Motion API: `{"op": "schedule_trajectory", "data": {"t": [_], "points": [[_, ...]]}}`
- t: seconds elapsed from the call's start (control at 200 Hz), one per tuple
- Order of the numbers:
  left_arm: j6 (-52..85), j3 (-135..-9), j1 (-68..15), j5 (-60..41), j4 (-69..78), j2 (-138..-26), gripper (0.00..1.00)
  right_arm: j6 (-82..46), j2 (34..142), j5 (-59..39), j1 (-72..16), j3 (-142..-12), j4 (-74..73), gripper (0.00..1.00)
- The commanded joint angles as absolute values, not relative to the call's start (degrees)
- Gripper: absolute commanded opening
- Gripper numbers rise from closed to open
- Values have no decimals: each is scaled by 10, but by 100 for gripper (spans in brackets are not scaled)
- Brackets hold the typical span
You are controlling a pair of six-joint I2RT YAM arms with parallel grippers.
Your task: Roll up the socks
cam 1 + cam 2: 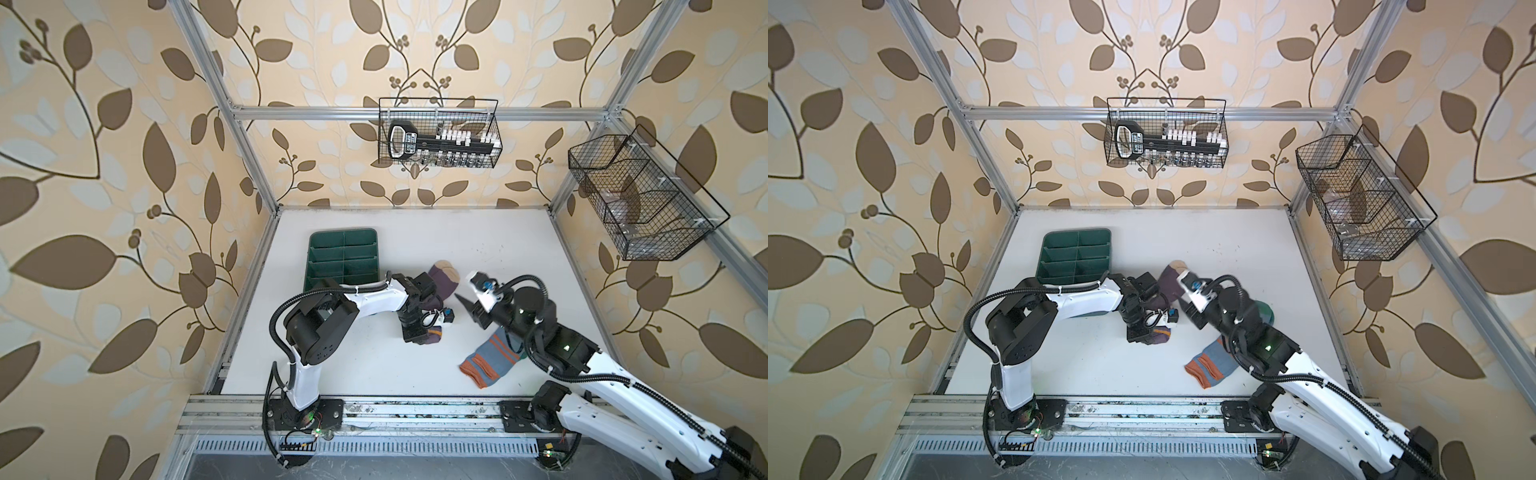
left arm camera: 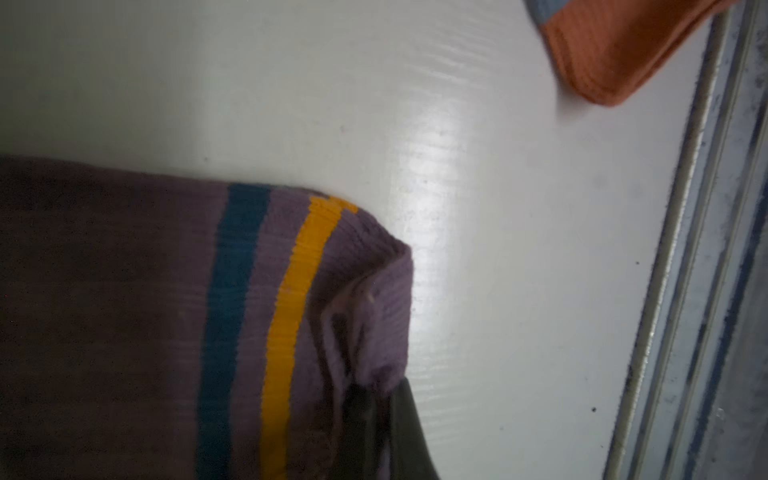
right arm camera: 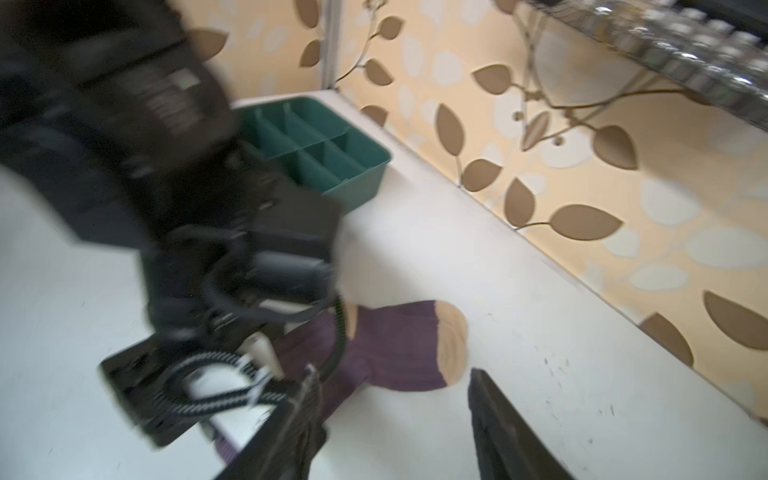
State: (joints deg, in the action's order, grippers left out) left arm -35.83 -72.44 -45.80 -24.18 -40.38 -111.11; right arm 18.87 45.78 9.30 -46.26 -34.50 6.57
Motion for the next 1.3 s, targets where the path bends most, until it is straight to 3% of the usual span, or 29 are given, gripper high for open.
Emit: {"op": "schedule_trajectory", "data": {"t": [0.0,0.25,0.41,0.605,0.69,0.985,1.095,1.13,1.205,1.3], "points": [[-353,-761,-438,-290,-470,-1142,0,354,510,211,-564,-330,101,55],[-355,-790,-427,-308,-493,-1166,0,425,679,245,-656,-306,76,50],[-353,-790,-427,-308,-492,-1169,0,437,784,263,-652,-304,2,46],[-351,-793,-427,-309,-493,-1172,0,447,840,254,-616,-311,-67,45],[-349,-794,-427,-309,-492,-1173,0,448,863,247,-603,-320,-67,40],[-347,-789,-426,-319,-481,-1163,0,438,935,246,-597,-353,-2,1],[-336,-786,-426,-309,-471,-1151,0,422,928,223,-597,-368,57,0],[-330,-780,-426,-302,-464,-1142,7,416,923,211,-596,-374,85,0],[-316,-763,-425,-280,-441,-1105,10,397,915,183,-595,-390,144,0],[-294,-721,-423,-223,-392,-1035,25,370,910,153,-585,-412,223,0]]}}
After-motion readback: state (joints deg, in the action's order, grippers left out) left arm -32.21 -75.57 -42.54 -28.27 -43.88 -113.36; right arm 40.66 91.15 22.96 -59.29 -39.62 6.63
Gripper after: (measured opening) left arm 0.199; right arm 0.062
